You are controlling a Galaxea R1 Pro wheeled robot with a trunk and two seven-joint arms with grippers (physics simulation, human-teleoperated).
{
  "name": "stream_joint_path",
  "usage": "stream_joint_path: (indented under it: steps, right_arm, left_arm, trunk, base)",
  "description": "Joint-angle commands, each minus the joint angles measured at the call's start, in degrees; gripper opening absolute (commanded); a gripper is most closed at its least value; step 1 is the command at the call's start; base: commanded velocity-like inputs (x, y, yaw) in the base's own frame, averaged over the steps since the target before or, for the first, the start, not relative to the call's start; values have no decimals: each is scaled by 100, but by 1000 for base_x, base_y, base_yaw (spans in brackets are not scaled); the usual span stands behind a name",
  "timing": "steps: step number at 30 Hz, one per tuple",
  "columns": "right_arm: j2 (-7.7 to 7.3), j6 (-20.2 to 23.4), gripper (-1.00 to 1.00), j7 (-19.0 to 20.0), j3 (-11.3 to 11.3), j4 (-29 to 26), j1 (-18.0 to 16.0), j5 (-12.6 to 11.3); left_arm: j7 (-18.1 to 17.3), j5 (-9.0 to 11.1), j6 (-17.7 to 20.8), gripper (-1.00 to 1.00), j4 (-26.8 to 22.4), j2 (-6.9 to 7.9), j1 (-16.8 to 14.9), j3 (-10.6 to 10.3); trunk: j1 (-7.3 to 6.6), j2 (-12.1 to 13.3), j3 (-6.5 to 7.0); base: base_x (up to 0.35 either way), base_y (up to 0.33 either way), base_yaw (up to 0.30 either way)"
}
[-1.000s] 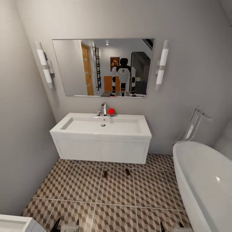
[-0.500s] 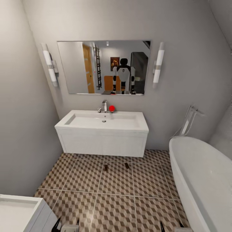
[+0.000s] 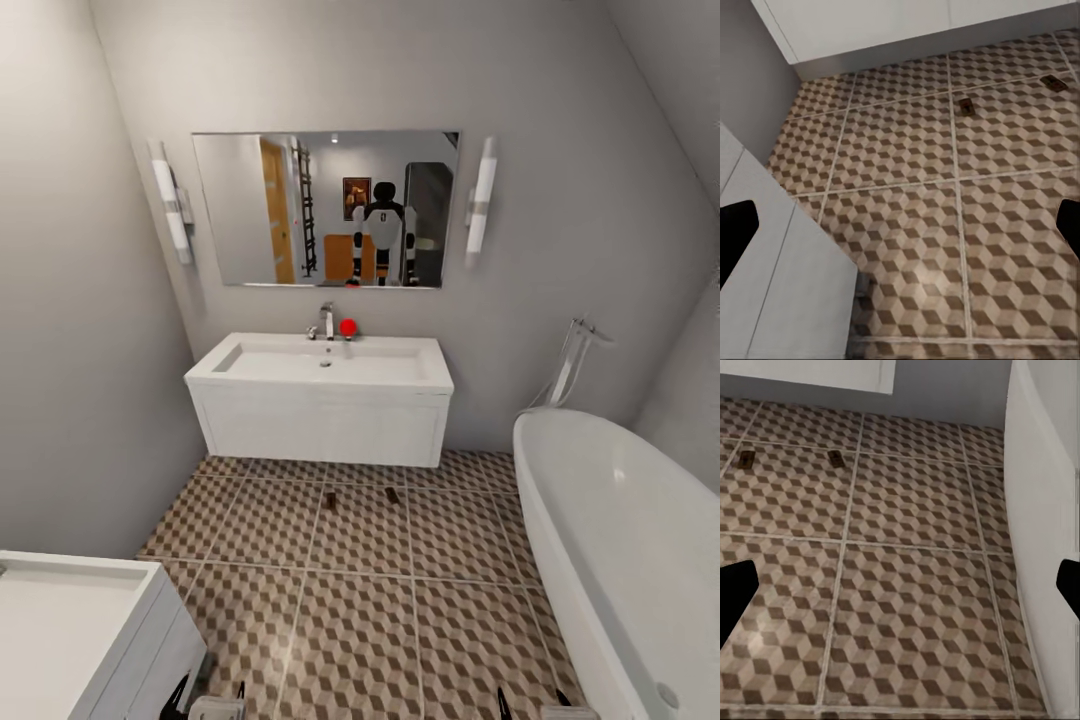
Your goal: Take the four mousetraps from the cabinet in the bathroom and place them on the bathroom floor. Make sure all four end up on the same floor surface, and ensure that at least two of them are either under or directly next to the same bathroom sink.
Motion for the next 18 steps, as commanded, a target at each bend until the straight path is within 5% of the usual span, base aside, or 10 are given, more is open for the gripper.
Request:
stream_joint_path:
  steps: [1,18]
  right_arm:
    - [-1,-11,100,-35,52,2,-4,-23]
    - [-1,-11,100,-33,53,2,-4,-24]
  left_arm:
    - [46,-3,-23,100,23,-5,-10,-47]
    - [46,-3,-23,100,23,-5,-10,-47]
  trunk:
    - [0,-13,-12]
    - [0,-13,-12]
  base:
    - [-335,0,0]
    - [-325,0,0]
